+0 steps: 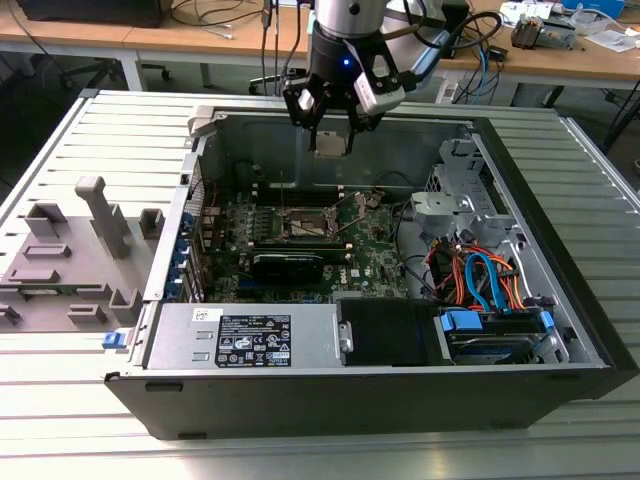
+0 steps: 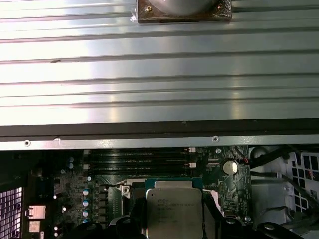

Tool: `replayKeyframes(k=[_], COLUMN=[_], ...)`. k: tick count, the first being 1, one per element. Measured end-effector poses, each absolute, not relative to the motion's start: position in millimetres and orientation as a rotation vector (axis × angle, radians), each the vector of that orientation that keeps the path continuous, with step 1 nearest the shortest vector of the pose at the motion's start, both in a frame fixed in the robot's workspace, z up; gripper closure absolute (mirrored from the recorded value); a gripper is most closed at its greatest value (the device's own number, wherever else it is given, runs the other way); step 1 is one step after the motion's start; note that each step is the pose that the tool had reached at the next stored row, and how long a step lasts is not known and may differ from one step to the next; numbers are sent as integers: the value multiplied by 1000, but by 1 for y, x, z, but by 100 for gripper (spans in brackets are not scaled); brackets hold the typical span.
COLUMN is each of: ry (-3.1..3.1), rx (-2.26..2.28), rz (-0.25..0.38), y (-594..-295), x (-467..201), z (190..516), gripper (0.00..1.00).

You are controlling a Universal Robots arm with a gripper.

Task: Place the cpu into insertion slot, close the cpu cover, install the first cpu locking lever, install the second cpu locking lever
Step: 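Place the cpu into insertion slot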

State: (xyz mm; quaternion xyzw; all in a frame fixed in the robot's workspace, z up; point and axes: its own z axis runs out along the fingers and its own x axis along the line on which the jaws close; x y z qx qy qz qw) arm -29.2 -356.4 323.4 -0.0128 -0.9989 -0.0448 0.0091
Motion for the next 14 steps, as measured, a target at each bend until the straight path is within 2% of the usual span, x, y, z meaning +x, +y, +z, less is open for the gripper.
replayKeyframes(k=[14], ry=[-3120], rx=[-40], rz=[-140], y=[-357], x=[-29], z=[321], gripper=[45])
